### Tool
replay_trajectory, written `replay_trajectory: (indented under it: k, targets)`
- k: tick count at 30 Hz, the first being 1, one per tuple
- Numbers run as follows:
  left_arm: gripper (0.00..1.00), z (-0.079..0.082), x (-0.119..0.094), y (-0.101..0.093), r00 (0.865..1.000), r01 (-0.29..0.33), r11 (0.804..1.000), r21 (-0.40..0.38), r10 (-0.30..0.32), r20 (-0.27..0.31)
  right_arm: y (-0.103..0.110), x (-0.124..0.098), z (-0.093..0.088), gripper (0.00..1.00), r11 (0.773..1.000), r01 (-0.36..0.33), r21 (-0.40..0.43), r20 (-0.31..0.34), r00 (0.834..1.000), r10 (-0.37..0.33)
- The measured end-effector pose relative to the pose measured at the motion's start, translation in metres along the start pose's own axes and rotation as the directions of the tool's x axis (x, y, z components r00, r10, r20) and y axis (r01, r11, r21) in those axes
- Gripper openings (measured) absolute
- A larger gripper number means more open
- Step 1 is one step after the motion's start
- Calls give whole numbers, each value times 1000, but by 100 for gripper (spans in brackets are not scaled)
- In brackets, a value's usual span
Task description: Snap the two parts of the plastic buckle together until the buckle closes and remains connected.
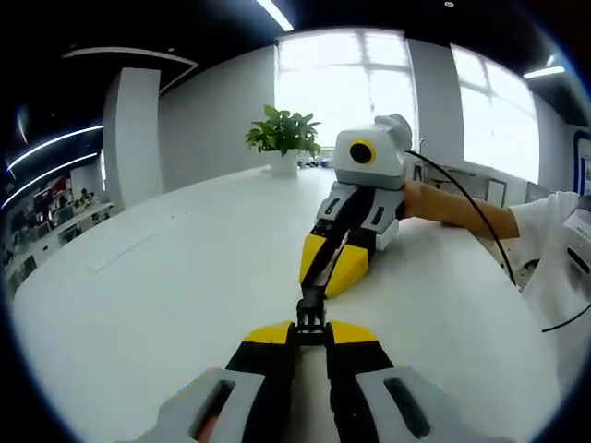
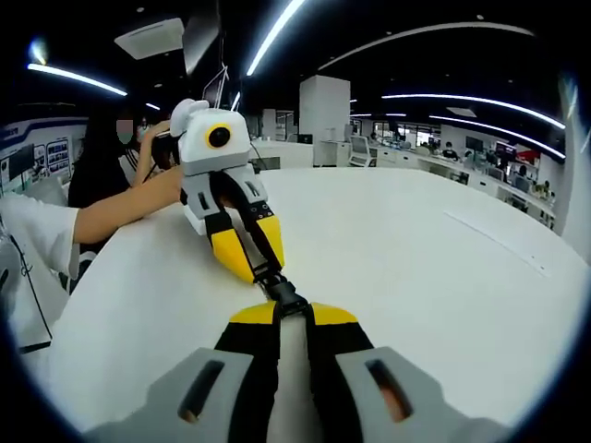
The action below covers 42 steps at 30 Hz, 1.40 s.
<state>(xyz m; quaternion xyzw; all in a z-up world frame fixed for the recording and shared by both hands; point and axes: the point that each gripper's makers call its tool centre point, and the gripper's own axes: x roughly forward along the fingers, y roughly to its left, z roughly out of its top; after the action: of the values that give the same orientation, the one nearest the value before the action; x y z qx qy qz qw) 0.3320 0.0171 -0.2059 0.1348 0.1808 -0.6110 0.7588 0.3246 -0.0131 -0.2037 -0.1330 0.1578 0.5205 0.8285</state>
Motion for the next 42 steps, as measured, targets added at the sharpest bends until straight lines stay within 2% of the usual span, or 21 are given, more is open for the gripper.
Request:
replay_trajectory:
  k: [11,15,17,21,24,31,33,36,39,42]
  targets:
    - [12,0,-2,-3,1000,23,1000,10,-23,-4,6,2,3,11,999,-16,-44,-6,1000,16]
    - [12,0,-3,-11,998,55,998,30,-55,-7,10,2,4,11,997,-37,-61,-11,999,36]
    - [12,0,-2,-16,996,84,995,44,-84,-7,16,4,6,11,995,-70,-68,-13,998,69]
    - [12,0,-2,-16,996,91,995,43,-91,-3,14,3,8,11,995,-61,-81,-24,998,60]
    - [12,1,-2,-15,996,88,995,45,-88,-1,12,2,8,11,996,-52,-70,-28,998,51]
    - [12,1,-1,-13,998,54,997,56,-55,8,9,1,8,12,994,-38,-105,-28,999,35]
    - [14,2,-3,-12,999,40,997,71,-42,17,7,-1,9,19,992,-30,-125,-12,1000,29]
    - [18,8,-7,-10,998,40,998,42,-42,50,11,-3,15,24,994,-66,-85,42,997,70]
    - [21,10,-10,-11,997,46,999,12,-46,64,7,-4,16,24,995,-55,-81,50,997,59]
    - [23,7,-8,-12,998,47,999,-12,-47,50,9,-3,15,24,994,-67,-87,50,996,72]
